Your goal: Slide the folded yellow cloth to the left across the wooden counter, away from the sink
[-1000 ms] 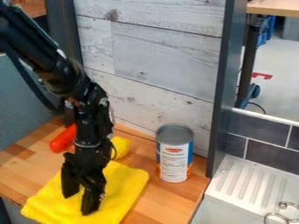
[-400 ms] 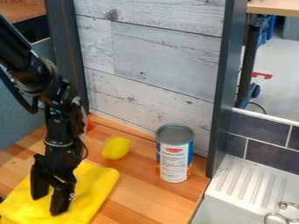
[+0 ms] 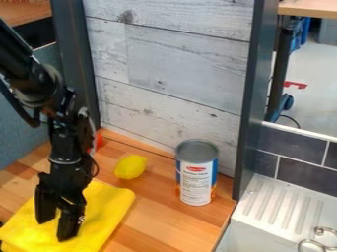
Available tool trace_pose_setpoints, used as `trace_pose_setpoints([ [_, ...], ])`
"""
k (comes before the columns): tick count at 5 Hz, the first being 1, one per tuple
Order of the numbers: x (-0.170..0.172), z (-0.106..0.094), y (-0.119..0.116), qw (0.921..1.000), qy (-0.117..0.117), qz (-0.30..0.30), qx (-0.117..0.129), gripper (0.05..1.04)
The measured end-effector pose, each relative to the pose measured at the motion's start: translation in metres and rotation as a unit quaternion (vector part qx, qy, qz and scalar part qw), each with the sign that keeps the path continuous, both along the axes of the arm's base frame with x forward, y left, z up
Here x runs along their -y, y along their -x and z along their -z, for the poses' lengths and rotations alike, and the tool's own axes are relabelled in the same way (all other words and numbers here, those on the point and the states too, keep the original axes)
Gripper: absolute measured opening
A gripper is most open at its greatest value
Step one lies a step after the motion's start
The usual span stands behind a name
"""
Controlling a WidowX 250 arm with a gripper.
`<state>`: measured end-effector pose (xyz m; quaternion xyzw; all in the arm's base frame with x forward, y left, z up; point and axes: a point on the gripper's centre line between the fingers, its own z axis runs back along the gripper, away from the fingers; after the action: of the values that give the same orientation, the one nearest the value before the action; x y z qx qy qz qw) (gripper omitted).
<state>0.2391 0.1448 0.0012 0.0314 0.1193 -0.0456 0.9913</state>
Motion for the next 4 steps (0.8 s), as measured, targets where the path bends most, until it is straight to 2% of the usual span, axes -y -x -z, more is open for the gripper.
trace_pose_setpoints([
  [1,0.001,-0.005,-0.018,0.9995,-0.007,0.005,0.030,1.001],
  [2,0.007,-0.014,-0.021,0.9993,-0.018,-0.001,0.032,1.001],
  [4,0.025,-0.078,-0.013,0.9974,-0.037,-0.022,0.057,1.001],
])
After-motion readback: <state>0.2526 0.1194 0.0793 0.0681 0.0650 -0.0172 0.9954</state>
